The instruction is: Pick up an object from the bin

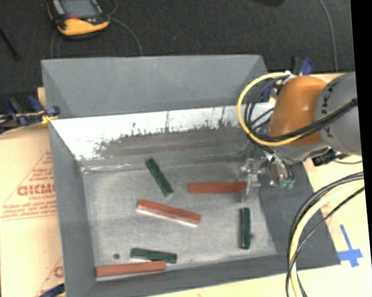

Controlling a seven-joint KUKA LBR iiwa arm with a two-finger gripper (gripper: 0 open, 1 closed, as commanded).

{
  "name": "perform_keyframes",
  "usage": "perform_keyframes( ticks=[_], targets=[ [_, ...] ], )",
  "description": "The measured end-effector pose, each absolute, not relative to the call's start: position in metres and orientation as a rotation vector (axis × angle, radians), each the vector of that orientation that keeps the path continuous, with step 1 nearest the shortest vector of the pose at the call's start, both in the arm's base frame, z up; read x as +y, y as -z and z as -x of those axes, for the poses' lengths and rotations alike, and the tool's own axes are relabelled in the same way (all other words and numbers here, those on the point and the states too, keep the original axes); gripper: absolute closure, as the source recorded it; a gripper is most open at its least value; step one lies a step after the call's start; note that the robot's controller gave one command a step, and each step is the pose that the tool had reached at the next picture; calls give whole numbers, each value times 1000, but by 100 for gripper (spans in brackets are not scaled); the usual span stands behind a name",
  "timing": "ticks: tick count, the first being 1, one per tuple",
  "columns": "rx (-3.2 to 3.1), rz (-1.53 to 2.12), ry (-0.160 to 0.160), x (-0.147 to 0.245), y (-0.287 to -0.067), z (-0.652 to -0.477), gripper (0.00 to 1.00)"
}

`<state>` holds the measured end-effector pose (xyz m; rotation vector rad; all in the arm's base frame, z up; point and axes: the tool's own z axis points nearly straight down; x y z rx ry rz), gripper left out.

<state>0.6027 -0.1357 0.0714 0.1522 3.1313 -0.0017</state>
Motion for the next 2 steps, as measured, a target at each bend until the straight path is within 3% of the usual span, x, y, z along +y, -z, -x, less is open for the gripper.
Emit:
perform_keyframes(
  ticks=[1, 2],
  targets=[
    [3131, -151, 2, -136, -71, -603, 100],
    [3125, 221, 5, -155, -200, -634, 100]
  ],
)
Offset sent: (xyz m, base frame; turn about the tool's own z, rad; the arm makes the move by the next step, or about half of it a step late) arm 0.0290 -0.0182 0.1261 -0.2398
